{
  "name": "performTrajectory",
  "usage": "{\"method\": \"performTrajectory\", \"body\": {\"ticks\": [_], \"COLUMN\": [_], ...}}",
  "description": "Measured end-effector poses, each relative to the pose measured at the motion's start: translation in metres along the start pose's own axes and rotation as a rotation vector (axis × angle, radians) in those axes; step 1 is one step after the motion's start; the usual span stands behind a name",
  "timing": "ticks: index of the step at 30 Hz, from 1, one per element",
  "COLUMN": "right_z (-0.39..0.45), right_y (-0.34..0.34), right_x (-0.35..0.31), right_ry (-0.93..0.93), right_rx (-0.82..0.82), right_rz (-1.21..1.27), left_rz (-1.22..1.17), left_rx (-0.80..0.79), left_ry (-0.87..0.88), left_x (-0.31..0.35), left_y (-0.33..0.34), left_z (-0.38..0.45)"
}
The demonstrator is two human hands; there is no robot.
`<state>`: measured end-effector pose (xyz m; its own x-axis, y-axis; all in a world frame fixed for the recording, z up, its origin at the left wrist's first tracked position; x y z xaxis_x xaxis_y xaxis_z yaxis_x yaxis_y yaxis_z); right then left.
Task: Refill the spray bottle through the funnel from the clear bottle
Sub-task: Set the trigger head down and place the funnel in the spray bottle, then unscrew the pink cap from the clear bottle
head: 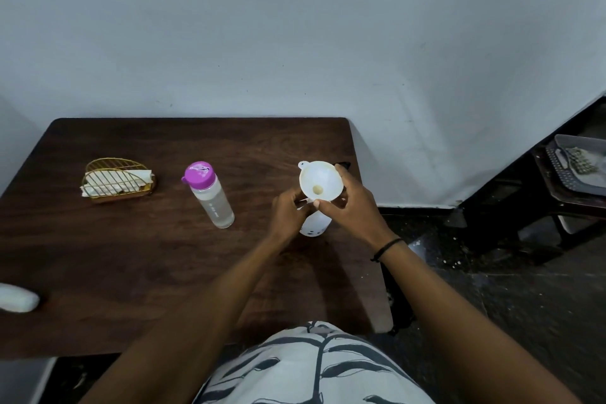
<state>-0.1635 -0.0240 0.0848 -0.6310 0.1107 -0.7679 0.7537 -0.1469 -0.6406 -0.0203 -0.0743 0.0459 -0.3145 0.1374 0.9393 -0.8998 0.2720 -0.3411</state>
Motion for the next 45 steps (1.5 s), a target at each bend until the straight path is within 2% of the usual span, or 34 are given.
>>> {"method": "performTrajectory", "body": {"ticks": [4,12,16,18,20,22,25,30,33,36,39,42,45], "right_z": [0.001,-0.004,-0.006,-0.008,-0.011,-0.012,-0.008,0.006,0.017,0.029,0.038,0.043,0.044], "right_y": [0.003,0.004,-0.004,-0.014,-0.022,-0.018,-0.002,0.042,0.064,0.09,0.121,0.145,0.15], "right_x": [0.001,0.005,-0.003,-0.02,-0.053,-0.088,-0.127,-0.172,-0.184,-0.194,-0.196,-0.194,-0.196], "right_ry": [0.014,0.029,-0.032,-0.109,-0.261,-0.396,-0.483,-0.519,-0.494,-0.486,-0.466,-0.458,-0.466], "right_rx": [-0.014,-0.012,0.035,0.137,0.26,0.314,0.329,0.226,0.149,0.034,-0.127,-0.212,-0.209], "right_rz": [-0.024,0.021,-0.003,-0.109,-0.205,-0.201,-0.095,0.082,0.155,0.136,0.042,-0.082,-0.16], "left_rz": [0.025,0.085,0.101,0.128,0.118,0.078,0.042,0.073,0.17,0.34,0.368,0.325,0.319], "left_rx": [-0.009,-0.032,-0.041,-0.031,0.02,0.116,0.24,0.438,0.55,0.693,0.781,0.79,0.654], "left_ry": [-0.037,0.002,0.014,0.02,0.029,0.067,0.176,0.207,0.273,0.292,0.233,0.148,0.07], "left_x": [-0.006,-0.004,-0.005,-0.006,-0.003,0.006,0.025,0.027,0.037,0.041,0.029,0.01,-0.011], "left_y": [0.002,0.001,-0.001,-0.005,-0.018,-0.04,-0.072,-0.124,-0.155,-0.183,-0.207,-0.221,-0.219], "left_z": [0.003,0.002,0.001,0.001,-0.001,-0.005,-0.013,-0.024,-0.039,-0.055,-0.065,-0.07,-0.061]}}
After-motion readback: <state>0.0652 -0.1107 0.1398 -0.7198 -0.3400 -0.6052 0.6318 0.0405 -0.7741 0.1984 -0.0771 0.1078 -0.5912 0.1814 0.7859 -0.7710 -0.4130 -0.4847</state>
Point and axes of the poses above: each hand's wrist, its own z-axis towards the middle knuckle, its own y-axis out of the palm, x = y × z, the point moved 9 cm from there along z, towards the middle knuckle, and after that the axes turned 1 degree about -x, right-handed, at the moved point
